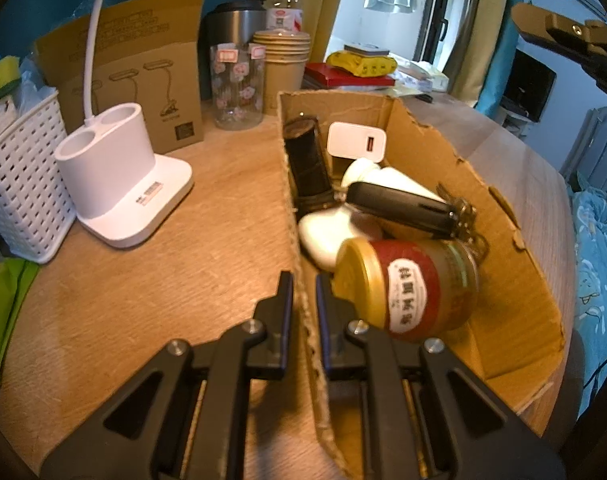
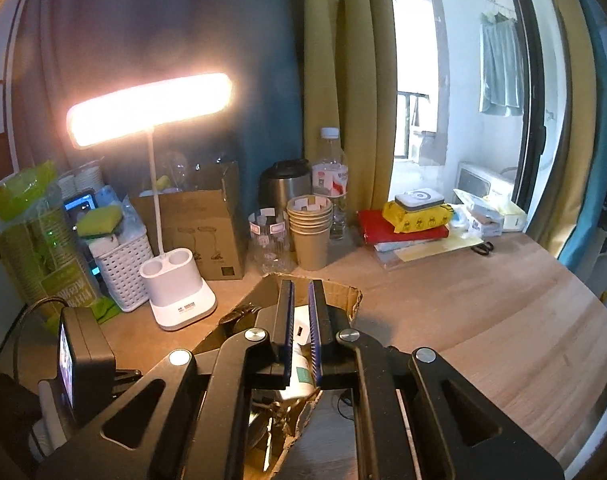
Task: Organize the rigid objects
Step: 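Lower the car key into the box and open the right tool, then move the right tool to the black flashlight and grasp it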
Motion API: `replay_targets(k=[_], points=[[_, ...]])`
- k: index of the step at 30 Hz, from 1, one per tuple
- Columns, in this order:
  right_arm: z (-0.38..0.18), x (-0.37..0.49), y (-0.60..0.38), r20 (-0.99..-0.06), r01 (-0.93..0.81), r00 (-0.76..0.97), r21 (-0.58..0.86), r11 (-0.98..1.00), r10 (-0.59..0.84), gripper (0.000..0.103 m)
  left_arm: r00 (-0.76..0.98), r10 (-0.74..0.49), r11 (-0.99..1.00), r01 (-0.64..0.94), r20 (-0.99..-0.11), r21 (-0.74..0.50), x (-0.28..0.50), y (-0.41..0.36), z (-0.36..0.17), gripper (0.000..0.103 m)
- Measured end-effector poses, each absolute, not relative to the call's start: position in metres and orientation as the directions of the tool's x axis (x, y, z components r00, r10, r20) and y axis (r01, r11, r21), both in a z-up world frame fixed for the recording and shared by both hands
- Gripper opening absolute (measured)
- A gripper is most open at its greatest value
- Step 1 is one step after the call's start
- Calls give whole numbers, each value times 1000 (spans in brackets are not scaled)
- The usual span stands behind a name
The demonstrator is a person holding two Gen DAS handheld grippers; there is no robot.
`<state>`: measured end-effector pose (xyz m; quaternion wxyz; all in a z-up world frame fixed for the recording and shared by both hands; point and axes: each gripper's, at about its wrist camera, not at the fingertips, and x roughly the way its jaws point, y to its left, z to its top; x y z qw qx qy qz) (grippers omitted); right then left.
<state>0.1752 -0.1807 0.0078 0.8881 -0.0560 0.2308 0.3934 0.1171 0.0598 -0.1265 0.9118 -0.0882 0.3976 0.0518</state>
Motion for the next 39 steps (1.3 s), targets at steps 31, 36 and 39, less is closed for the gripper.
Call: replay_targets(k=[31,36,39], points=[[-35,220,-197,-560,-627,608,96,773,562,41,678,25,979,-165,-734,-119,117,60,-127,13],[-47,232,-197,-583,-611,600,109,784,549,41,678,25,979,-165,-734,-119,118,60,-127,13],[-54,238,-198,-596,-602,595,114,790,539,41,678,25,979,-165,-734,-119,117,60,-126,12]])
